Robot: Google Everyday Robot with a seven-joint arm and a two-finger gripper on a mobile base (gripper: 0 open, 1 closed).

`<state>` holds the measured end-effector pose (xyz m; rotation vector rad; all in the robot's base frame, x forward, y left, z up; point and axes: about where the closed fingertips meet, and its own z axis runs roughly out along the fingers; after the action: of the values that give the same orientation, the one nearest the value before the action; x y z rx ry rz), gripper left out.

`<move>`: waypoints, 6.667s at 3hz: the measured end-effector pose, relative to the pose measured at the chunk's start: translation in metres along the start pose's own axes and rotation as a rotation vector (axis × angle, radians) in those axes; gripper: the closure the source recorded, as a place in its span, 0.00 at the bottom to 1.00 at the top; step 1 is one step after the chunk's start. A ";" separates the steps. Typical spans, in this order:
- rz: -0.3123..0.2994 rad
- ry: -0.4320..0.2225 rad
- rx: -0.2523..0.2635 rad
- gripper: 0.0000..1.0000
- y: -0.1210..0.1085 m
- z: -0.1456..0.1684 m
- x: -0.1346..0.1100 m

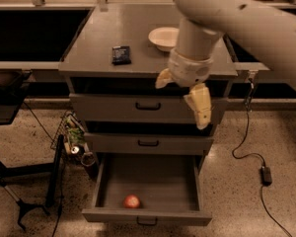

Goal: Pick apple from bottom drawer and place on counter

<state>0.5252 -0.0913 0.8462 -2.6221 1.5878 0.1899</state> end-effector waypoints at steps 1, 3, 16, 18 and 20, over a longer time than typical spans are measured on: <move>-0.038 -0.002 0.017 0.00 -0.007 0.003 -0.002; -0.082 0.005 0.056 0.00 -0.008 0.005 -0.007; -1.039 -0.040 0.065 0.00 -0.134 0.573 -0.061; -1.073 -0.035 0.061 0.00 -0.136 0.586 -0.060; -1.147 -0.091 0.099 0.00 -0.136 0.658 -0.041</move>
Offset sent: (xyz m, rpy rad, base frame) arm 0.0044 0.0046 -0.0026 0.0106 -0.0160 0.0412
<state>0.5817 0.0897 0.1997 -2.8865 -0.0818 0.1310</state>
